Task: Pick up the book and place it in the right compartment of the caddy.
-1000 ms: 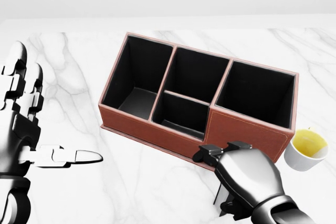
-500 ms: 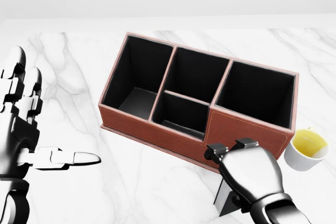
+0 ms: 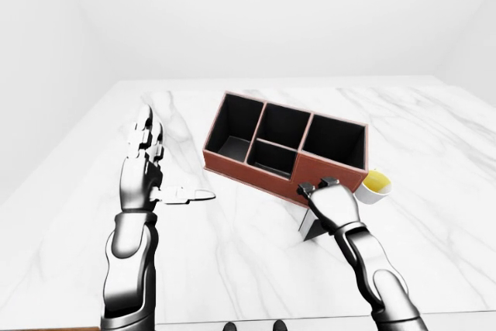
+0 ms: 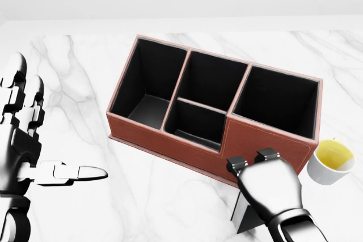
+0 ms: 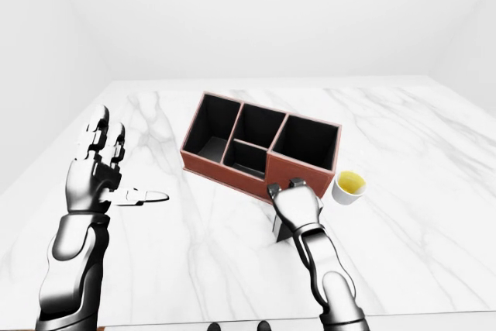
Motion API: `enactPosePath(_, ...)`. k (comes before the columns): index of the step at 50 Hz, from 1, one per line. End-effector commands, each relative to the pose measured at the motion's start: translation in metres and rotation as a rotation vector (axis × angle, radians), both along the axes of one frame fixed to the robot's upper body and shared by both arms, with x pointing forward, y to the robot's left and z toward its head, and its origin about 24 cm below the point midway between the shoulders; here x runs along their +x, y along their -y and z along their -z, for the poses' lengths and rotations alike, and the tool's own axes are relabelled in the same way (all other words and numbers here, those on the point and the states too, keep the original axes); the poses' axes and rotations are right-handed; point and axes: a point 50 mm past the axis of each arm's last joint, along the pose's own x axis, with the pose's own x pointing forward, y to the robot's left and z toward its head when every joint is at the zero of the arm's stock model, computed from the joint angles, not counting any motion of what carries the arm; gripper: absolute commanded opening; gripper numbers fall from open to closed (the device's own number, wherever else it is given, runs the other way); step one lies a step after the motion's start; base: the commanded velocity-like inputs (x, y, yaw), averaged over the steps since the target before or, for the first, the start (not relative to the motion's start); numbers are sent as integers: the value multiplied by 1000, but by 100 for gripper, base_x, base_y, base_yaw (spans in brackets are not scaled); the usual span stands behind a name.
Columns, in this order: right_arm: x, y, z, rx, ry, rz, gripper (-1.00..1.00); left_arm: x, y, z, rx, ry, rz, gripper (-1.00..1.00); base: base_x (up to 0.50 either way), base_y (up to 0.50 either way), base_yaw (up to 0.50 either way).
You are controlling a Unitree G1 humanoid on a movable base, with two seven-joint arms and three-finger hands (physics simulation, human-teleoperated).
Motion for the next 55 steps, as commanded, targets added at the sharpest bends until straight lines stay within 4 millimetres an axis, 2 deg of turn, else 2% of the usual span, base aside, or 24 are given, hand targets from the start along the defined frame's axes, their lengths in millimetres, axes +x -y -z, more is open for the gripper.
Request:
enactPosePath(1, 3, 5, 11, -65, 27, -3, 21, -1, 0, 2, 2, -6, -3, 100, 0, 0, 0)
enactPosePath(26, -1, 6, 28, -108, 11, -24, 19, -3, 0, 5, 3, -19, -3, 100, 0, 0, 0)
enactPosePath(28, -2, 6, 29, -111, 9, -26, 4, -3, 0, 5, 4, -19, -2, 100, 0, 0, 0)
enactPosePath(29, -3, 6, 31, -104, -7, -20, -15, -3, 0, 5, 4, -19, -2, 100, 1, 0, 0)
enactPosePath(32, -5, 6, 32, -99, -18, -18, -100, -3, 0, 4, 5, -17, -2, 100, 0, 0, 0)
enactPosePath(44, -9, 8, 31, -82, -26, -9, -100, -6, 1, 3, 4, -12, 2, 100, 0, 0, 0)
enactPosePath(55, -9, 7, 21, -32, -8, 1, -100, -8, 2, 4, 4, -11, 3, 100, 0, 0, 0)
